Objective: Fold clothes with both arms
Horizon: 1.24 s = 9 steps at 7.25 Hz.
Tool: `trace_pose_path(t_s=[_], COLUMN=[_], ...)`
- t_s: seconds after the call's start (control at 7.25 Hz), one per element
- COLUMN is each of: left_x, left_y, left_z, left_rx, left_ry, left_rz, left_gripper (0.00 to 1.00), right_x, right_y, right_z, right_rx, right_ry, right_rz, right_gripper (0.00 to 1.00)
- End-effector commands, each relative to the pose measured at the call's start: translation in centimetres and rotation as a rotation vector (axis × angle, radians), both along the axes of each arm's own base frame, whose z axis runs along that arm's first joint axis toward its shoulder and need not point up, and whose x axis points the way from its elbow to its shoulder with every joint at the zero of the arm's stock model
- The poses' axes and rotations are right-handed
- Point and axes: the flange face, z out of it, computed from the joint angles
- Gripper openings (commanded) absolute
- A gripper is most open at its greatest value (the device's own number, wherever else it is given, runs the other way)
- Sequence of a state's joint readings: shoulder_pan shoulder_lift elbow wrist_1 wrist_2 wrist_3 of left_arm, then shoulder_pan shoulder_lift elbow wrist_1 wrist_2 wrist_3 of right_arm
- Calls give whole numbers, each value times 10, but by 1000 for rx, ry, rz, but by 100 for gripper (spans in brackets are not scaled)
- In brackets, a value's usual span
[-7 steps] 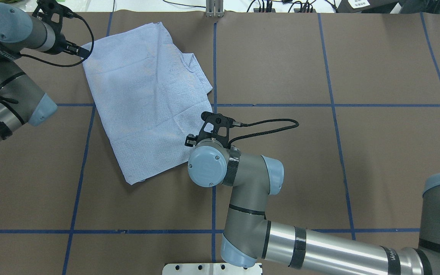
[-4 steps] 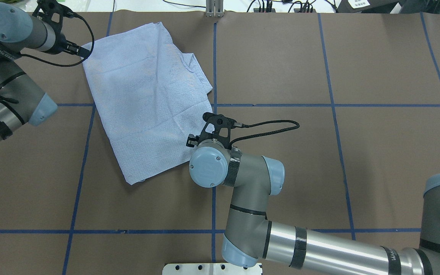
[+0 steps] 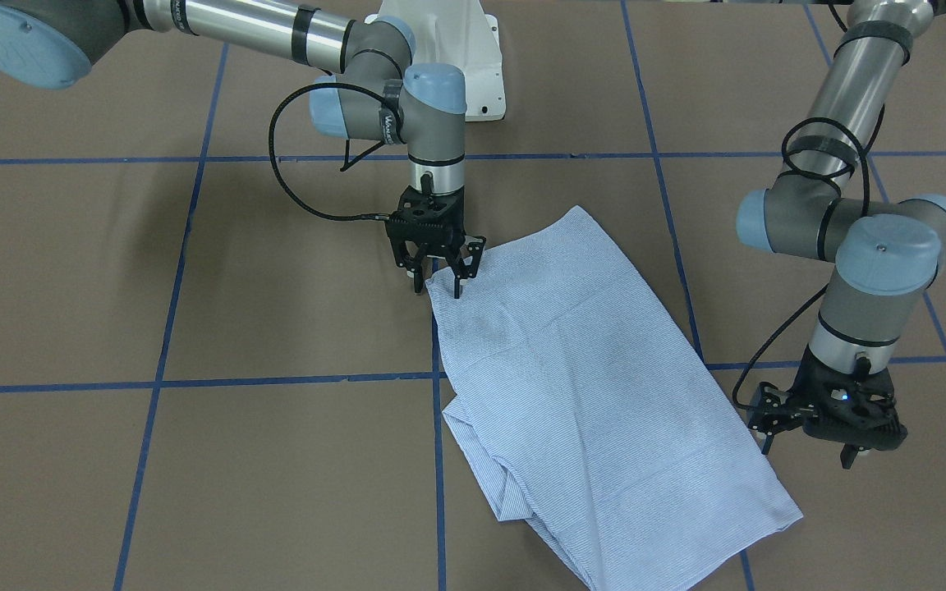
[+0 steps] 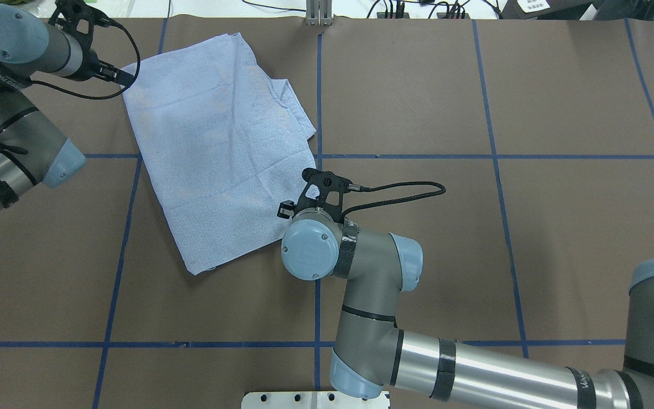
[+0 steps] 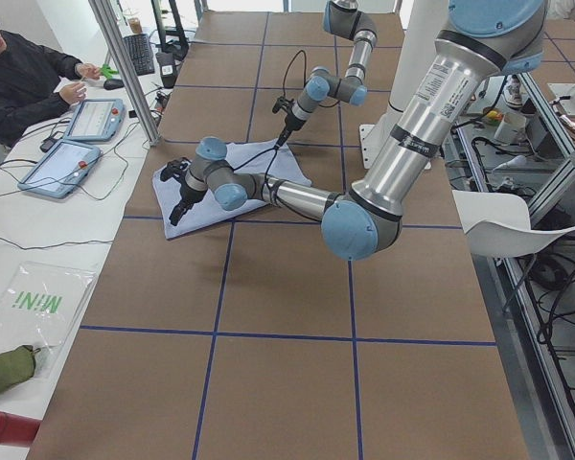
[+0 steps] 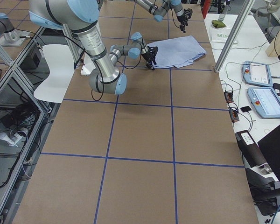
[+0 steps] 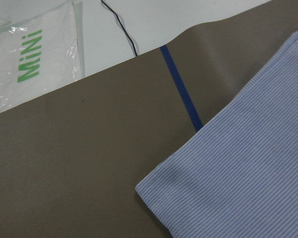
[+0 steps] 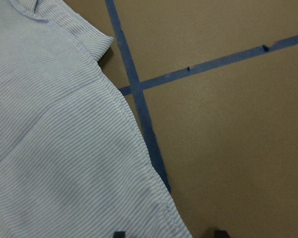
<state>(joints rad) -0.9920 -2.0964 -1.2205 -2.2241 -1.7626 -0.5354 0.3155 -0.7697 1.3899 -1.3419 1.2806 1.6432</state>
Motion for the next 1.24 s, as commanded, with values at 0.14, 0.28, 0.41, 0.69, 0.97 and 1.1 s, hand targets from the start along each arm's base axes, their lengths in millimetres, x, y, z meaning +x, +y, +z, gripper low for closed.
trace_pose_path(t_s=[0.14,0.28,0.41,0.69,0.97,1.1], left_x=[0,0,0,0,1,-3], left_y=[0,0,0,0,18,40], left_z=[-1,-1,-1,-2,-29,-53], left_rx=[0,-1,-1,2,-9,-58], left_ry=[1,2,2,4,103,212], left_rz=[-2,-3,-3,-3,30,9], left_gripper=[100,100,100,100,100,100], right_x=[2,2,2,25,83,106], right_y=[1,1,2,8,26,41], right_z=[-6,-6,-5,-14,-1,-3], right_rx=[3,3,3,17,35,33], right_ry=[-9,-9,-9,-47,-93,-91], right_rz=[-1,-1,-1,-5,-5,-14], right_gripper=[0,0,0,0,0,0])
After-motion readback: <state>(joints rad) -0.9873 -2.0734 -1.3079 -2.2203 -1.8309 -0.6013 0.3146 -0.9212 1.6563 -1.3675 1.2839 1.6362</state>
